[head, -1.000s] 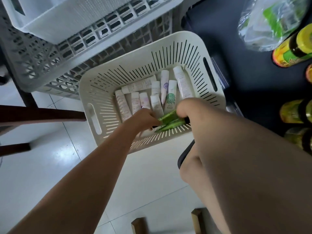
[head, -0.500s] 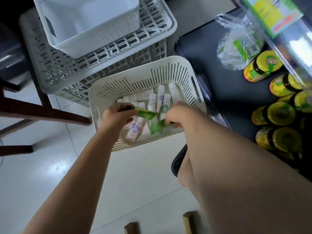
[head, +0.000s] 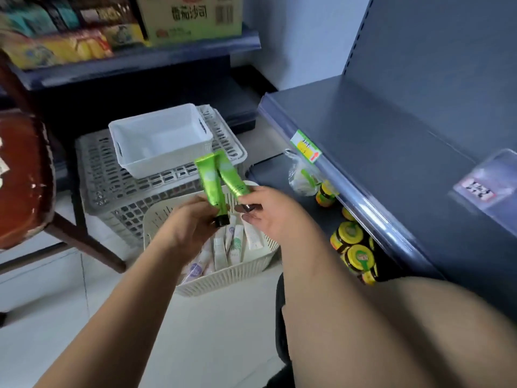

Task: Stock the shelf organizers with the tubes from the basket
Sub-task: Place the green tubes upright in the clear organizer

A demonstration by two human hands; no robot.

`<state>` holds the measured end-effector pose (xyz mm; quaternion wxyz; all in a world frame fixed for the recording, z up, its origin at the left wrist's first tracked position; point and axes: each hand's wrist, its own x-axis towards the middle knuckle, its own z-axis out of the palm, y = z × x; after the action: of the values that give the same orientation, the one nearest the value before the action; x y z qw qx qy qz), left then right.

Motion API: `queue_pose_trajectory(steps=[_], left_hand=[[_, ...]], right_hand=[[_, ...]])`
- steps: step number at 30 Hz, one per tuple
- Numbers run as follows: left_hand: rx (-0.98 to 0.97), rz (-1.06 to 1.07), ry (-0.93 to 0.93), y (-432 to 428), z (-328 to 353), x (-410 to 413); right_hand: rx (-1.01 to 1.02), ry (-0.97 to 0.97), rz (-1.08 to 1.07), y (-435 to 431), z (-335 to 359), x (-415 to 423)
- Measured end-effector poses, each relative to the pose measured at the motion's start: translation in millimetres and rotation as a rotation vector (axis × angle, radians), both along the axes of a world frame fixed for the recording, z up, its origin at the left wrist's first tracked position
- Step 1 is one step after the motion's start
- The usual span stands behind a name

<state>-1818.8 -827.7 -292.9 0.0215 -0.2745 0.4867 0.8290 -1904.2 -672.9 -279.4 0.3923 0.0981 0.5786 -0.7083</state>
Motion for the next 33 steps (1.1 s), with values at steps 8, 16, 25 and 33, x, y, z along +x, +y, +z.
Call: queue_pose_trajectory(steps=[8, 16, 25, 33], left_hand=[[-0.207, -0.016, 0.265, 59.6, 90.0, 17.2], [-0.291, -0.148, 0.417, 147.1, 137.7, 9.4], [-0.247, -0.411, 0.599, 258.8, 172.3, 20.4], [-0.125, -0.674, 0.732, 372.6, 191.2, 69.2]], right_hand=[[-0.063, 0.426, -0.138, 57.1, 60.0, 40.0], [-0.017, 0.589, -0.495, 124.2, 103.4, 77.3], [0.088, 0.789, -0.905, 233.4, 146.4, 125.0], [0.421, 0.950, -0.982, 347.7, 174.7, 212.4]])
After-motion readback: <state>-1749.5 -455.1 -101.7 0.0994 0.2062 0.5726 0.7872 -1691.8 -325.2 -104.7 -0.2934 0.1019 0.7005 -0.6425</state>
